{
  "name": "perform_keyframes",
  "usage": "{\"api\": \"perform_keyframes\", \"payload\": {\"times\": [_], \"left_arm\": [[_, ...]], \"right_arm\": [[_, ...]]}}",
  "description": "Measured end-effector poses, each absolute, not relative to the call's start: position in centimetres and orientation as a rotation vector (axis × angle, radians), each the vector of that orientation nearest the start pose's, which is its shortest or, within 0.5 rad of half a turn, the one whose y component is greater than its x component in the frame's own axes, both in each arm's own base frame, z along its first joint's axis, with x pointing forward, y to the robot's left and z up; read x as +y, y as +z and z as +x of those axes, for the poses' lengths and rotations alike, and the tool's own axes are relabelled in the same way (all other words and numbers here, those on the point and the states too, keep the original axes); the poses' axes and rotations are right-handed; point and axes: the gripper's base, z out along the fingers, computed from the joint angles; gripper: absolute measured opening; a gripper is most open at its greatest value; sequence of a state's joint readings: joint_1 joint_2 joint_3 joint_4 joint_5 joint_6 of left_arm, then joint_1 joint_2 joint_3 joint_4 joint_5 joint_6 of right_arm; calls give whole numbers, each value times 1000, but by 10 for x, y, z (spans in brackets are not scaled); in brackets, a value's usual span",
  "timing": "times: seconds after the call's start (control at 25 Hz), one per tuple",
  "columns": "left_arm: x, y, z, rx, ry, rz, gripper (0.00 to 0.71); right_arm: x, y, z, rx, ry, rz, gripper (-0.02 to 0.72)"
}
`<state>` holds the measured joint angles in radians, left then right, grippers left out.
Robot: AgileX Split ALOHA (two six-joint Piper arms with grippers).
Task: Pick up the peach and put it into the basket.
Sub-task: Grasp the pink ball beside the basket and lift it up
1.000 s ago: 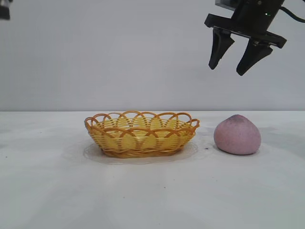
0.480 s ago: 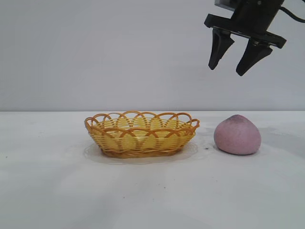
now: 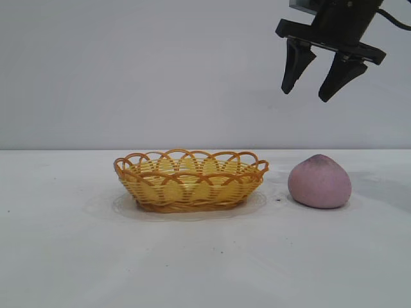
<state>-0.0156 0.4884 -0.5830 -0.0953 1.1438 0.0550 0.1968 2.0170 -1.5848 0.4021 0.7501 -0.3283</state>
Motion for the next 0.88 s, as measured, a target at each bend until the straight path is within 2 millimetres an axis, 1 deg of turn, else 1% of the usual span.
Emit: {"api": "perform_keyframes", "payload": {"times": [0.16,0.36,0.6,0.72,0.88], "left_arm": [[-8,281,39,2402,-98,92,358],[-8,269,18,2290,-85,111,358],[-8,269,-5,2119,-76,111,358],[-7,269,-9,2096,-70,105,358],[-7,268,-9,2099,-72,89,358]], "right_arm": [[110,221,430,2593,411,-387,447],[110,220,430,2596,407,-392,447],[110,220,430,2596,405,-393,447],[110,220,430,2596,405,-393,447],[110,220,430,2595,404,-395,447]]}}
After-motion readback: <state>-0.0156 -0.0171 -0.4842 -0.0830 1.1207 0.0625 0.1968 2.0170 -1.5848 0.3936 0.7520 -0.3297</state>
